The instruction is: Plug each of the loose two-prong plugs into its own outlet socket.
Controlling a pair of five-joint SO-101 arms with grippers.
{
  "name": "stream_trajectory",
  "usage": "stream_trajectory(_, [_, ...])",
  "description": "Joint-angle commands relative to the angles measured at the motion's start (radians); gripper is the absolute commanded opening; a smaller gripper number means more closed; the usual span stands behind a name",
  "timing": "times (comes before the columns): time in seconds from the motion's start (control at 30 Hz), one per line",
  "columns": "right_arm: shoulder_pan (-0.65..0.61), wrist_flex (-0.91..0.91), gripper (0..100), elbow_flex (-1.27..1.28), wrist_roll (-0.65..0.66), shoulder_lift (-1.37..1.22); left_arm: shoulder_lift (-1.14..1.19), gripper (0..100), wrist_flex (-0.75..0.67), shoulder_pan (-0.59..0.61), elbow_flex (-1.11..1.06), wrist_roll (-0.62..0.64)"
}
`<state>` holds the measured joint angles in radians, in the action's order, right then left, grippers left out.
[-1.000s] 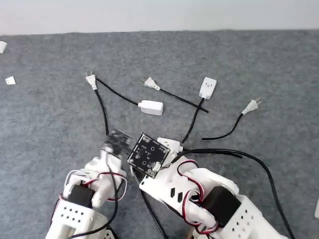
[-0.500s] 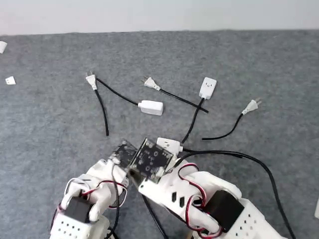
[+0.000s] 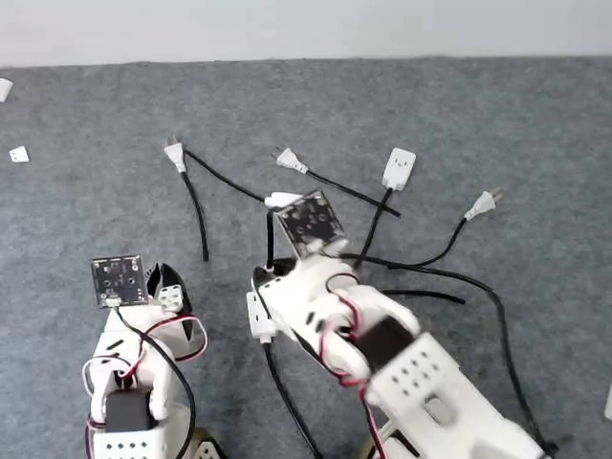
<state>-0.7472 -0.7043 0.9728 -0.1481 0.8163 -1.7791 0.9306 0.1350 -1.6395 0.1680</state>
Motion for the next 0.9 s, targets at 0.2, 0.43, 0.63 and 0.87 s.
stream_trajectory(0.2, [0.012,0.107,0.7,-0.021,-0.015,-0.159,-0.003,2,-0.035,0.008,0.007,0.009])
stream_trajectory(0.43, [0.007,0.162,0.7,-0.021,-0.011,-0.251,-0.003,2,-0.034,0.008,0.005,0.006])
stream_trajectory(0.63, [0.005,0.194,0.7,-0.021,-0.009,-0.295,-0.003,2,-0.034,0.009,0.005,0.006])
stream_trajectory(0.87, [0.004,0.245,0.7,-0.021,0.002,-0.338,-0.003,2,-0.034,0.011,0.005,0.006])
